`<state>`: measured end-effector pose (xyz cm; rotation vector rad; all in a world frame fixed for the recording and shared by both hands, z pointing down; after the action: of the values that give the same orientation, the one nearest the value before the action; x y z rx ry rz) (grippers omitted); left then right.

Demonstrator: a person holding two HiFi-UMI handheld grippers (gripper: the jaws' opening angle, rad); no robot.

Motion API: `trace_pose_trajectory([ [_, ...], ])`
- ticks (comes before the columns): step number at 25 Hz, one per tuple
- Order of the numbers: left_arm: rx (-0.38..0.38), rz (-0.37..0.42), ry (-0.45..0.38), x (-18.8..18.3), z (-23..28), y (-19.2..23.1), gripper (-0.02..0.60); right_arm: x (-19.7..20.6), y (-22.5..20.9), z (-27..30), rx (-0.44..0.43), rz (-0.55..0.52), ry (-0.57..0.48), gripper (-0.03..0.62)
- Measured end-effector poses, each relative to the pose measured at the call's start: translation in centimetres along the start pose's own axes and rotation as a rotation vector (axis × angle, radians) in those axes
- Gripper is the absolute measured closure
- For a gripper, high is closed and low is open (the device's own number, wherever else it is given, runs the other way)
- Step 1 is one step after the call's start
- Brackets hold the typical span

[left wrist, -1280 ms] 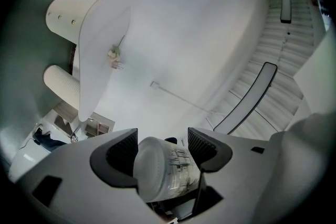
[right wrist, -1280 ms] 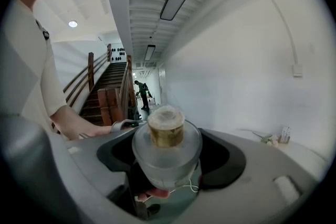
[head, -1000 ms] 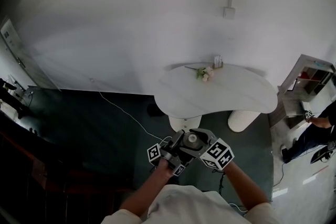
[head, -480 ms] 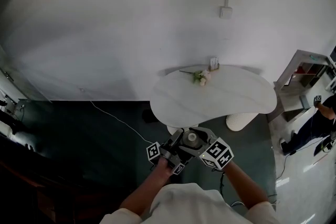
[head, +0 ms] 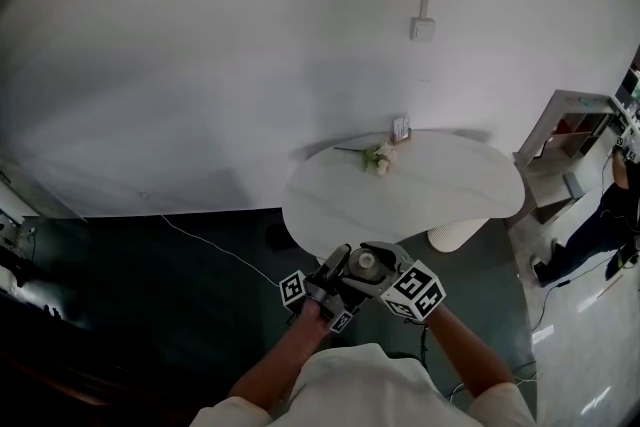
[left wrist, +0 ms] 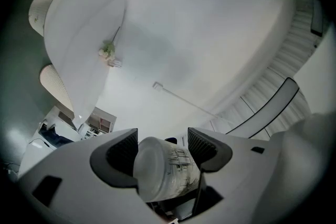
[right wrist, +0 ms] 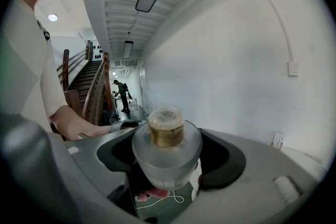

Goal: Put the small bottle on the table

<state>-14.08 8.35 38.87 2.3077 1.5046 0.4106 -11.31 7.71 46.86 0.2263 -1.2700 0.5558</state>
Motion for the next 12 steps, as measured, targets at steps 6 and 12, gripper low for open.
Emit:
trace_pose_trajectory([
  [6, -0.001, -0.033, 0.005, -2.1, -0.3, 0.5, 0.301, -0.2, -1.4, 1.4, 0.027, 0.017, 0.008, 0.247],
  [12, -0.008, -0.042, 0.001, -3.4, -0.2, 1.2, 0.301, -0.4, -2.6, 2.0, 0.026, 0.024, 0.015, 0.246],
])
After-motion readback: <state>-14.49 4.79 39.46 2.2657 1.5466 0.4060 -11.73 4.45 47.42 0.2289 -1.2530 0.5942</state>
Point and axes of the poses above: the fingertips, and each gripper's own axes: z forward along the fingers, y to its left, x out of its underside, the point moved 1 cm from there along -z, backward along the fingers, and after that the axes turned 7 degrees about -x, right-handed, at the moved point
